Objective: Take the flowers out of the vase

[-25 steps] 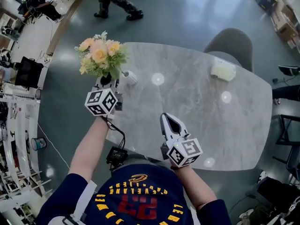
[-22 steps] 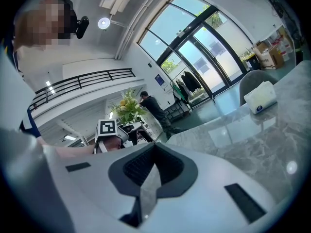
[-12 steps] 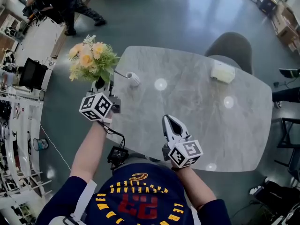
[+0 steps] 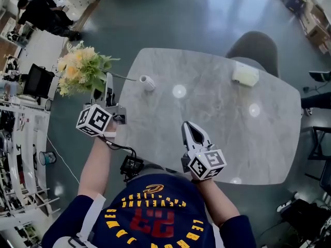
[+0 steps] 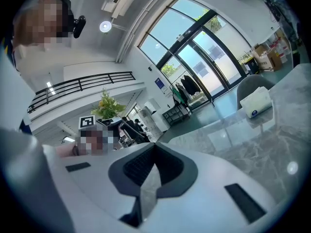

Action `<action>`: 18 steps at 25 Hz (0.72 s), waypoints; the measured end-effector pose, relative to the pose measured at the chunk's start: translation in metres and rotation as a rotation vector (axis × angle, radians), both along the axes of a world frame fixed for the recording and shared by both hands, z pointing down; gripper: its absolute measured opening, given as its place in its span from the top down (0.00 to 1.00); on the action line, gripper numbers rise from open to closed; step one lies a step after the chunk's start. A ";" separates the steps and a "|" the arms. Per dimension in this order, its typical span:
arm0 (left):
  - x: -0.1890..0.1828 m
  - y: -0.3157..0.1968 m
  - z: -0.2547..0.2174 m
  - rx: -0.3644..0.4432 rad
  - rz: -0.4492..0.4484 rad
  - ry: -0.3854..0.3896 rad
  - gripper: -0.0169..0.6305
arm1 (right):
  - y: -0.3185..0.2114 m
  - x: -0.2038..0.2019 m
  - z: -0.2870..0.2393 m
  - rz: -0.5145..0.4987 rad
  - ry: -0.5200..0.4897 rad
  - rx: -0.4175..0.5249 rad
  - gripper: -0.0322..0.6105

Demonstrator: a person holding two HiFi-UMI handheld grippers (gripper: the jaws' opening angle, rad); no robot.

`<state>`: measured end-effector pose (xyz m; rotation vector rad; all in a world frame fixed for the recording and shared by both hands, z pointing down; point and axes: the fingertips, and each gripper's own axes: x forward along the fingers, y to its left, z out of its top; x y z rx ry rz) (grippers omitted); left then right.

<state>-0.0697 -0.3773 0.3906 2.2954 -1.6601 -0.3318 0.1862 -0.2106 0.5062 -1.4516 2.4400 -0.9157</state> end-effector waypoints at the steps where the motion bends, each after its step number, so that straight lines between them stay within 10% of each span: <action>1: 0.000 0.003 -0.004 0.006 0.000 0.006 0.91 | 0.001 0.002 0.000 0.000 0.000 -0.002 0.94; 18: -0.069 0.045 -0.027 0.011 -0.046 0.214 0.91 | -0.007 -0.010 -0.027 0.060 0.045 -0.008 0.94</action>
